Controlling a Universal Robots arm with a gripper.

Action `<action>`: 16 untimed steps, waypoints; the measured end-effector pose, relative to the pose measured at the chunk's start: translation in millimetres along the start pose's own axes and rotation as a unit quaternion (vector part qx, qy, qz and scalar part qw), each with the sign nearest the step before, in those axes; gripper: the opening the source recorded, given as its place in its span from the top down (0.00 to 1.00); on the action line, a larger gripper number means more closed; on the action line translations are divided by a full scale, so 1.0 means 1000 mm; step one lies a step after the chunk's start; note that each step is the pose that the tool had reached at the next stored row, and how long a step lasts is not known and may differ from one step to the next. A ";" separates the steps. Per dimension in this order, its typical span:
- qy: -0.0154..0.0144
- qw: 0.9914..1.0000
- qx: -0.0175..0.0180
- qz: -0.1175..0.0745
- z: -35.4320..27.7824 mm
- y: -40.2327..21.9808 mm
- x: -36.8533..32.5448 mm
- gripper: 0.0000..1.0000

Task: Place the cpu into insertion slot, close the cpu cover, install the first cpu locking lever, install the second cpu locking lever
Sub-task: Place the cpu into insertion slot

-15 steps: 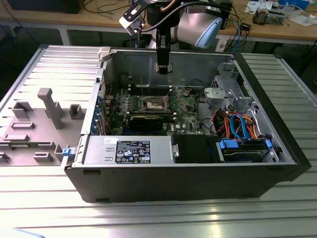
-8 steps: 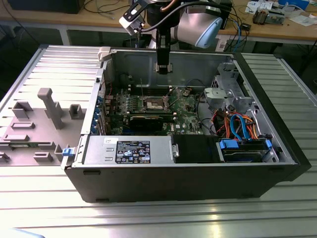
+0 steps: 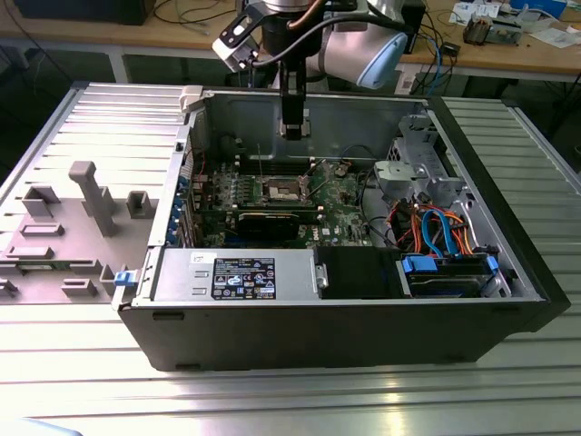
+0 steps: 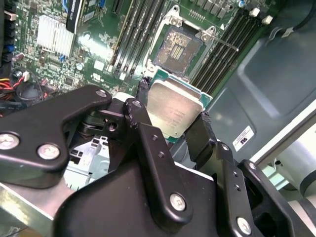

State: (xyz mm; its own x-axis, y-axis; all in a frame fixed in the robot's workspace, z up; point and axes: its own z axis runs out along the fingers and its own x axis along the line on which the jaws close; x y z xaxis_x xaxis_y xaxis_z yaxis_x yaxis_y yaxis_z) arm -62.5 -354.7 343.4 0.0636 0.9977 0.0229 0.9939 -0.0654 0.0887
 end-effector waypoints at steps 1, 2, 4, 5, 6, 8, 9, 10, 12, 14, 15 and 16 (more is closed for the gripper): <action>0.000 1.000 0.000 0.000 0.0014 -0.0001 0.0002 0.45; 0.000 1.000 0.000 0.000 0.0026 -0.0002 0.0003 0.45; 0.000 1.000 0.000 0.000 0.0060 -0.0006 0.0003 0.45; 0.000 1.000 0.000 0.000 0.0060 -0.0006 0.0003 0.45; 0.000 1.000 0.000 0.000 0.0061 -0.0006 0.0003 0.45; 0.000 1.000 0.000 0.000 0.0061 -0.0006 0.0003 0.45; 0.000 1.000 0.000 0.000 0.0062 -0.0006 0.0003 0.45; 0.000 1.000 0.000 0.000 0.0062 -0.0006 0.0003 0.45; 0.000 1.000 0.000 0.000 0.0062 -0.0006 0.0003 0.45; 0.000 1.000 0.000 0.000 0.0062 -0.0006 0.0003 0.45; 0.000 1.000 0.000 0.000 0.0062 -0.0006 0.0003 0.45; 0.000 1.000 0.000 0.000 0.0062 -0.0006 0.0003 0.45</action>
State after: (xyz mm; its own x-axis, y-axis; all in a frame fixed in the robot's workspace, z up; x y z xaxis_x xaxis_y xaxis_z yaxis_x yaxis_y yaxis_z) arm -62.5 -354.2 337.2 0.0634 0.9977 0.0229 0.9939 -0.0652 0.0887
